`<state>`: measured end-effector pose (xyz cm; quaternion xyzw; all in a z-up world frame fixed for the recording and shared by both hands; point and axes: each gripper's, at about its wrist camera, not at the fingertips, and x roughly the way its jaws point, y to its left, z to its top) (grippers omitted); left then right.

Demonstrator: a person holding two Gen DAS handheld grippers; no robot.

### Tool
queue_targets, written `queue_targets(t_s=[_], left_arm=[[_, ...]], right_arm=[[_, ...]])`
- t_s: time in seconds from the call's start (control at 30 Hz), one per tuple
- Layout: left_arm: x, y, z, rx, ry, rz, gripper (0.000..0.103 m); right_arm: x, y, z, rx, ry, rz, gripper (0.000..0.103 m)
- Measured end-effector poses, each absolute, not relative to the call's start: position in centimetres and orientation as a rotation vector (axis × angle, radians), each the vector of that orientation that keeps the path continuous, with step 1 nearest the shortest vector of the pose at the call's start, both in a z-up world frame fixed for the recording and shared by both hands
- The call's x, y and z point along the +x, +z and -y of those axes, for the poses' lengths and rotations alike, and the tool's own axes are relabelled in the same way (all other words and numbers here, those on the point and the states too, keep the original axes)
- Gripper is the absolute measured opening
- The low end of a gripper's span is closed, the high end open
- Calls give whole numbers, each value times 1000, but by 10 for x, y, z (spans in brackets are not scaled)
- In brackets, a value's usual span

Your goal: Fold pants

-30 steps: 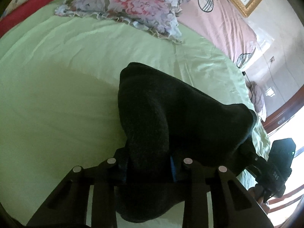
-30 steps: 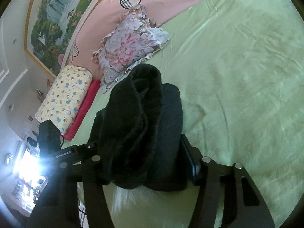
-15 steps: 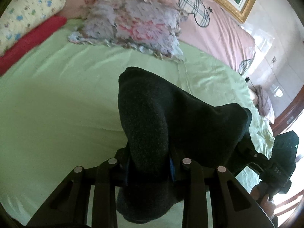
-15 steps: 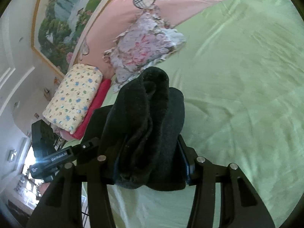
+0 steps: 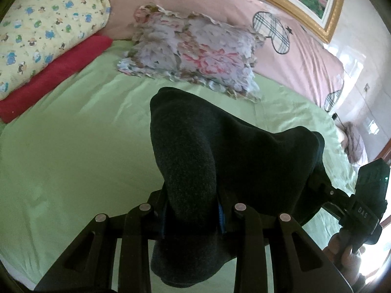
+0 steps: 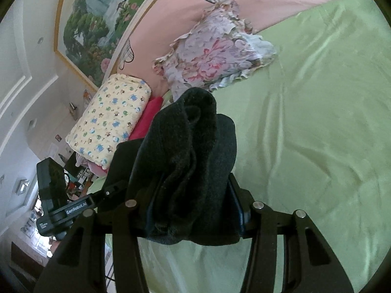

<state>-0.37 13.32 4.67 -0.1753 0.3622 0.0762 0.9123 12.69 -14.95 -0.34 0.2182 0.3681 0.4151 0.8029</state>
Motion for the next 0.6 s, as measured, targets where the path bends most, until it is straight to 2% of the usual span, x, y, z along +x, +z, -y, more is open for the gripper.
queue_targets(t_s=[0.6], left_arm=[[61, 29, -189, -398, 256, -759, 30]], right_arm=[[195, -7, 80, 409, 897, -797, 51]])
